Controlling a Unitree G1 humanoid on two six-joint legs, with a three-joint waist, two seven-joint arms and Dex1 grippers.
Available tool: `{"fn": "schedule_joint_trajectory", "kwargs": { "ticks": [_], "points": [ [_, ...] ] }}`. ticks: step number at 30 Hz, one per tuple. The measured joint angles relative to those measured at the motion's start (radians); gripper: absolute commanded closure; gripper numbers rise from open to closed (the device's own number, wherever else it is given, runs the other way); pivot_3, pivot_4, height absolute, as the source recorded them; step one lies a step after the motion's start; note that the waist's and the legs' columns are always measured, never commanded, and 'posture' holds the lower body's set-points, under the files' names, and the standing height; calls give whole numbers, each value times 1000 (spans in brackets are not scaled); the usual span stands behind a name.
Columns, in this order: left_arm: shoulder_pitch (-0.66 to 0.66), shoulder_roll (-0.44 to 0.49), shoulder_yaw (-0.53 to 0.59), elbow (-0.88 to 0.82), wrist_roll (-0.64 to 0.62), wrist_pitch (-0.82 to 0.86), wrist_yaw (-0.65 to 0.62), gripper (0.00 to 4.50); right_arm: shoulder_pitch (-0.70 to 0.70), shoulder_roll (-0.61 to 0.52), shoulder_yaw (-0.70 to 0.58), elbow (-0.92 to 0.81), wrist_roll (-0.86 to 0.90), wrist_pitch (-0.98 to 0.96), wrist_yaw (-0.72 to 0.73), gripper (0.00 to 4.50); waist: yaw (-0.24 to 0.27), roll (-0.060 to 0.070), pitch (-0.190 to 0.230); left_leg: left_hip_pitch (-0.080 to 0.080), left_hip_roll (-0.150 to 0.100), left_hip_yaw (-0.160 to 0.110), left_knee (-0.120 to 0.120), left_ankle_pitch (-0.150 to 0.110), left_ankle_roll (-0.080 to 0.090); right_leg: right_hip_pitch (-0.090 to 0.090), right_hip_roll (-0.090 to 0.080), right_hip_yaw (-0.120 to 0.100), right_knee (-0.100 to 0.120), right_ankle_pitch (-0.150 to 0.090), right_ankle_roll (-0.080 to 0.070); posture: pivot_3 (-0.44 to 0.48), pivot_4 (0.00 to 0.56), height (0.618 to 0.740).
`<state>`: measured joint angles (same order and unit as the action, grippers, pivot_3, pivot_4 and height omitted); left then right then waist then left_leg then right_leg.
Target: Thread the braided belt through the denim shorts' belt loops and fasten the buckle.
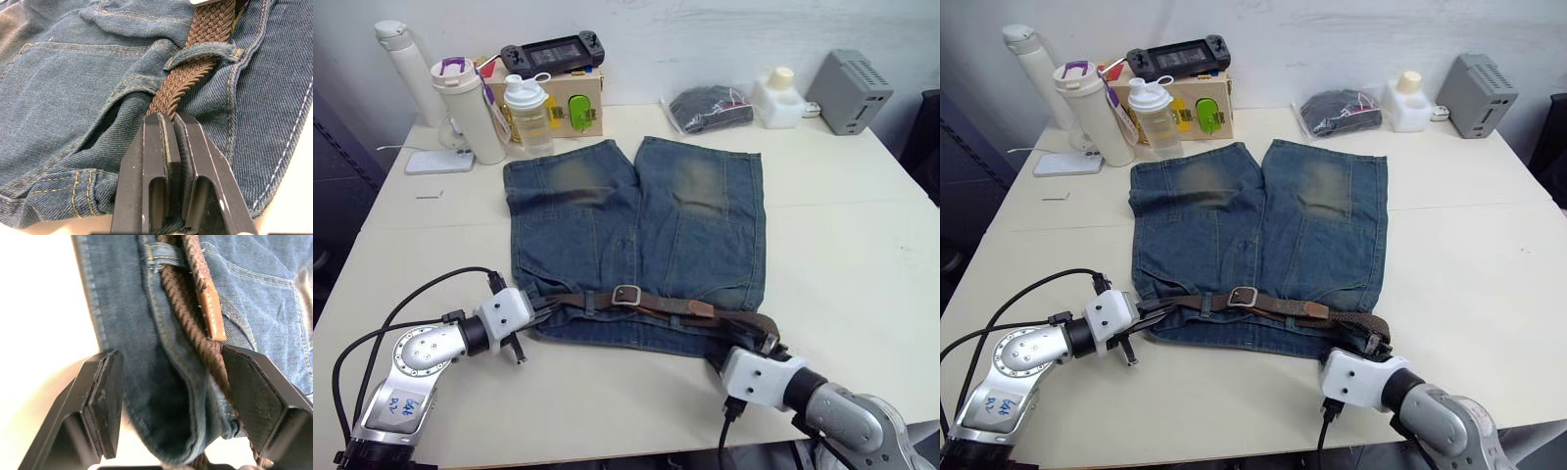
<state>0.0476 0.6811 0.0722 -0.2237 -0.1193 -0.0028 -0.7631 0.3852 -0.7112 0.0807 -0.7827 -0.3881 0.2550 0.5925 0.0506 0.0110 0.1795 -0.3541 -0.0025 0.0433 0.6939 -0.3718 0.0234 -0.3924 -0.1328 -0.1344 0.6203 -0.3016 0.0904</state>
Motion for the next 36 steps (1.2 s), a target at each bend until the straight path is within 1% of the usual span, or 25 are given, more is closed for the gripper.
{"fn": "schedule_joint_trajectory", "kwargs": {
  "ticks": [11, 14, 17, 19, 20, 25, 26, 27, 32, 36],
  "points": [
    [0, 0, 0, -1, 0, 2, -1, 4500, -113, 35, 9, 53, -83, 40, -12, 1050, 0, 0, 0, 0, 0, 0, 0, 0, 0, 0, 0, 0, 0, 0, 0, 0, 150, 690],
    [0, 0, 0, -2, 0, 4, 0, 4500, -133, 43, 28, 63, -101, 52, -12, 1843, 0, 0, 0, 0, 0, 0, 0, 0, 0, 0, 0, 0, 0, 0, 0, 0, 150, 690],
    [0, 0, 0, -3, 0, 6, 0, 4500, -136, 54, 41, 77, -108, 58, -8, 3247, 0, 0, 0, 0, 0, 0, 0, 0, 0, 0, 0, 0, 0, 0, 0, 0, 150, 690],
    [1, 0, 0, -4, 0, 6, 1, 4500, -139, 56, 48, 82, -114, 61, -6, 4302, 0, 0, 0, 0, 0, 0, 0, 0, 0, 0, 0, 0, 0, 0, 0, 0, 150, 690],
    [1, 0, 0, -4, 0, 7, 1, 4500, -140, 57, 50, 82, -121, 62, -5, 4412, 0, 0, 0, 0, 0, 0, 0, 0, 0, 0, 0, 0, 0, 0, 0, 0, 150, 690],
    [8, 0, 6, -16, -2, 17, 4, 4500, -143, 62, 63, 82, -130, 79, 2, 4412, -1, 0, 0, 0, 0, 0, 0, 0, 0, 0, 0, 0, 0, 0, 0, 0, 150, 690],
    [11, -1, 9, -21, -11, 27, 6, 3706, -144, 62, 65, 81, -134, 79, 3, 4500, -2, 0, 0, 0, 0, 0, 0, 0, 0, 0, 0, 0, 0, 0, 0, 0, 150, 690],
    [14, -2, 13, -25, -23, 40, 6, 3405, -145, 64, 68, 81, -139, 80, 3, 4500, -2, 0, 1, 0, 0, 0, 0, 0, 0, 0, 0, 0, 0, 0, 0, 0, 150, 690],
    [49, 7, 42, -56, -74, 97, -16, 1160, -165, 86, 92, 84, -157, 92, 2, 4500, -8, -3, 2, 0, 0, 0, 0, 0, 0, 0, 1, 0, 0, 0, 0, 0, 150, 690],
    [61, 23, 92, -85, -140, 139, -41, 1160, -180, 98, 111, 89, -179, 94, 2, 4500, -21, -4, 3, 0, 1, 0, 0, 0, -1, 0, 1, 0, 0, 0, 0, 0, 150, 690]
  ]
}}
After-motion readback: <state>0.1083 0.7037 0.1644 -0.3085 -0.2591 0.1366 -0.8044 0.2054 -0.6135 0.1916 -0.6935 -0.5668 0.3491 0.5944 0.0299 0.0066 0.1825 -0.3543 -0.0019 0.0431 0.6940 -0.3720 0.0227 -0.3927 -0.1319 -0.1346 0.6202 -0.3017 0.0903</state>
